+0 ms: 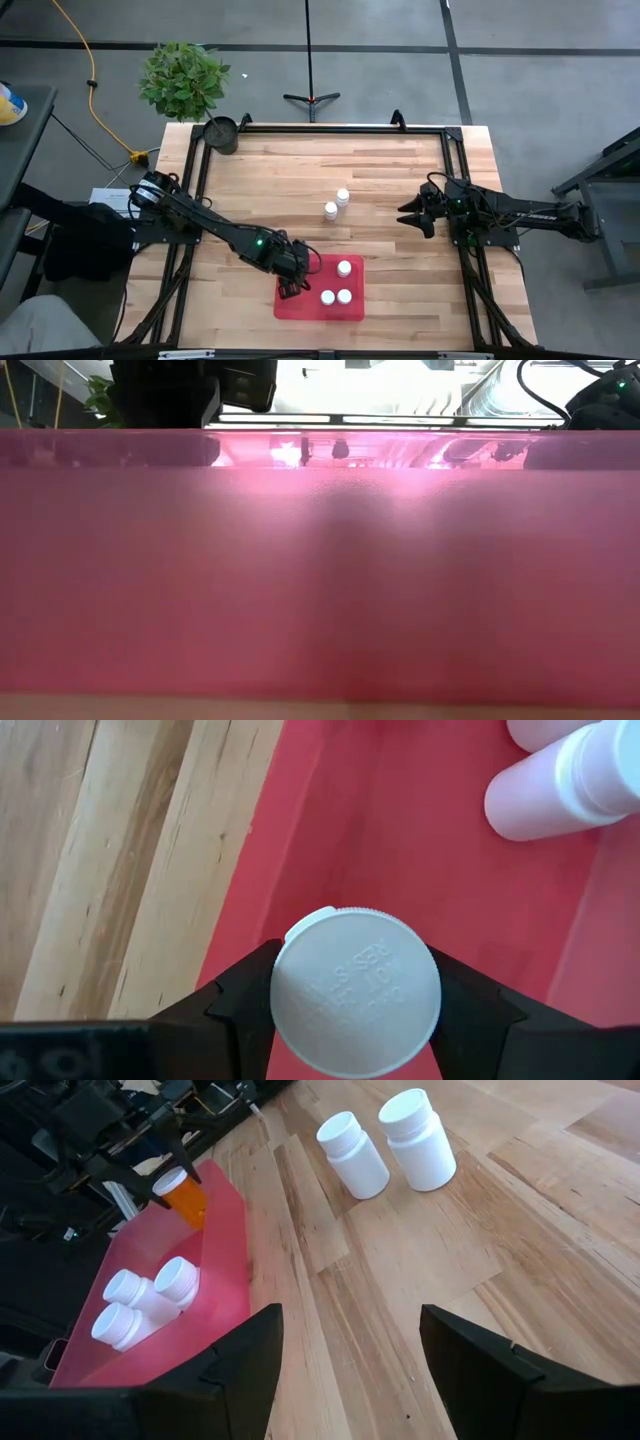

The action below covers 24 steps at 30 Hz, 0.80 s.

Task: Pick and place pill bottles into a basket
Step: Put the orange pill bottle into the red bin

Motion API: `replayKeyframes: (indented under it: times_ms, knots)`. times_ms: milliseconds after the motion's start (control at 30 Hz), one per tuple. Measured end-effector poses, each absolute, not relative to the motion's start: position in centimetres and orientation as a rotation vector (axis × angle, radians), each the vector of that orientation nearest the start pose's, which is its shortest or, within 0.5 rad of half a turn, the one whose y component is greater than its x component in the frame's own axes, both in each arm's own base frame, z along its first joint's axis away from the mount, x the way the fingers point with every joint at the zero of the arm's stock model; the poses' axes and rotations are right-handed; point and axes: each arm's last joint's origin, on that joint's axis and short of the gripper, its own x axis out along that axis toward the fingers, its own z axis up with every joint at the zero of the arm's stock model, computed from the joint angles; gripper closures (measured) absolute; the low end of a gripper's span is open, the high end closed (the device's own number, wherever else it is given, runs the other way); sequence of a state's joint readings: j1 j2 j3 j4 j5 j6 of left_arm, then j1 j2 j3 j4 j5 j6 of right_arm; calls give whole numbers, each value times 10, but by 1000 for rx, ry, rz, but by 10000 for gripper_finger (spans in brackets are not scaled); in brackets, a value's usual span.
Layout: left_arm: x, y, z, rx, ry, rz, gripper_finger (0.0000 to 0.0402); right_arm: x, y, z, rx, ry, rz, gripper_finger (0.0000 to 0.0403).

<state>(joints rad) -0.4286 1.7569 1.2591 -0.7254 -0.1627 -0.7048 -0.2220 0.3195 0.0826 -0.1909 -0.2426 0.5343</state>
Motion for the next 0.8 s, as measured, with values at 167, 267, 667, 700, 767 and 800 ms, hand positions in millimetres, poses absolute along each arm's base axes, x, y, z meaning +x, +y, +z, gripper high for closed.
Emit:
replayKeyframes:
  times_ms: [167,267,667,700,767,800]
  knots:
    - [316,-141,205,-260,1186,194,163,108,-17,147,623,414,-92,176]
    - [317,-141,202,-257,1189,199,163,108,-17,147,622,414,-91,176]
    - [322,-144,189,-258,1221,195,163,108,-17,148,622,413,-88,176]
    - [323,-144,189,-260,1220,193,163,108,-17,148,622,411,-87,176]
    - [323,-144,189,-261,1218,192,163,108,-17,148,621,410,-86,176]
    - [323,-144,189,-260,1220,193,163,108,-17,148,621,411,-86,176]
